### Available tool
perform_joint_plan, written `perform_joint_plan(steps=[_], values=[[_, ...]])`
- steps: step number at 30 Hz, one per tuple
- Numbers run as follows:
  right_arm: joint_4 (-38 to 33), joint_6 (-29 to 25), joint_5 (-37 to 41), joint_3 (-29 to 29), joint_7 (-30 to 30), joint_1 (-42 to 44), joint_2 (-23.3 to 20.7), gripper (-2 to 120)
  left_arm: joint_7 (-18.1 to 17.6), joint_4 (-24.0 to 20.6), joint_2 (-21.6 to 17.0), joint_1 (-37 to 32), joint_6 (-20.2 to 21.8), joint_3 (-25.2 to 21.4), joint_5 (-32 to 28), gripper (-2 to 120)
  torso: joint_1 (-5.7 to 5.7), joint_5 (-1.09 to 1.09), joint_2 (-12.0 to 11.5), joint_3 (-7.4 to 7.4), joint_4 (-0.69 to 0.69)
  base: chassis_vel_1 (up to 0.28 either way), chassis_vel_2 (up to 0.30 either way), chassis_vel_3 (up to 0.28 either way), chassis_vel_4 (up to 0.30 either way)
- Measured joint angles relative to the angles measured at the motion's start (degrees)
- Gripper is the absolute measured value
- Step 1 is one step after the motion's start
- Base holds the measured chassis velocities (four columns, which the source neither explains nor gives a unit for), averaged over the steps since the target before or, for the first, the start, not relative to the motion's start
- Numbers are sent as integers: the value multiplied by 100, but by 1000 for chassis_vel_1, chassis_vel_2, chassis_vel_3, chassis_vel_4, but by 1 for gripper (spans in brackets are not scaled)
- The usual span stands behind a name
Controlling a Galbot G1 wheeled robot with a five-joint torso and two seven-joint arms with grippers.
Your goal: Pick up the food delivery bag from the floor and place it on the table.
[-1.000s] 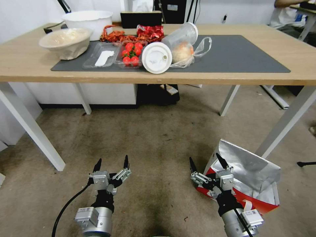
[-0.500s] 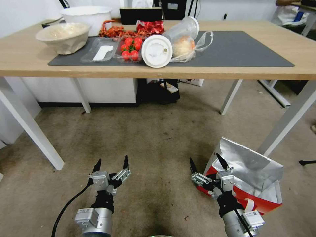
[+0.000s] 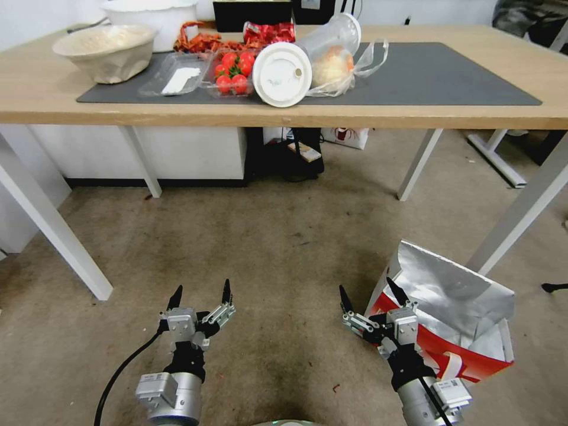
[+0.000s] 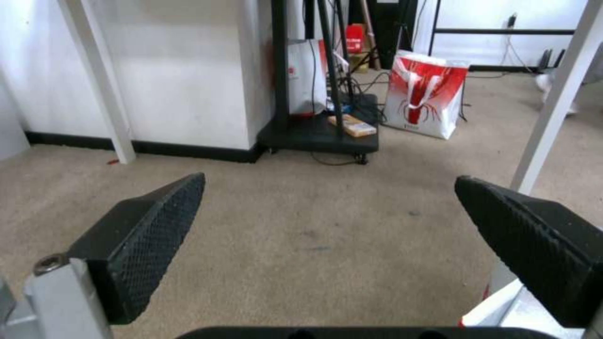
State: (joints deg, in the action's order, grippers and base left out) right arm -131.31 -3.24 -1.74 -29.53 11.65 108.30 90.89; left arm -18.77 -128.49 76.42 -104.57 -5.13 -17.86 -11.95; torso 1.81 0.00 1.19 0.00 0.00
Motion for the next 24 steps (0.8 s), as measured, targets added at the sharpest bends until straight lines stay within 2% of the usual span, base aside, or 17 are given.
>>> perform_joint_plan(steps=[8,12,16,18,20,22,24], values=[[79,4,-1,0,16,-13,-8,100,6,23,-11,22,19,-7,-32,100,-1,0,3,0,0,0,0,0,0],[156,-43,84,-43,81,-43,-101,100,59,106,-30,38,-131,-35,-36,100,-1,1,19,0,0,0,0,0,0],[197,-158,589,-324,440,-145,-438,100,117,201,-55,54,-203,-67,128,100,1,1,31,0,0,0,0,0,0],[284,-235,1105,-599,700,-236,-808,100,146,240,-64,54,-252,-57,178,100,3,2,37,0,-1,0,0,0,0],[319,-251,1257,-691,792,-267,-922,100,158,244,-64,53,-272,-50,181,100,3,2,38,0,0,0,0,0,0],[506,-284,1859,-1052,1168,-421,-1378,100,184,247,-60,47,-324,-27,205,100,4,3,43,0,0,0,0,0,0],[559,-280,1984,-1152,1228,-471,-1516,100,184,247,-60,43,-332,-23,216,100,4,3,44,0,0,0,0,0,0]])
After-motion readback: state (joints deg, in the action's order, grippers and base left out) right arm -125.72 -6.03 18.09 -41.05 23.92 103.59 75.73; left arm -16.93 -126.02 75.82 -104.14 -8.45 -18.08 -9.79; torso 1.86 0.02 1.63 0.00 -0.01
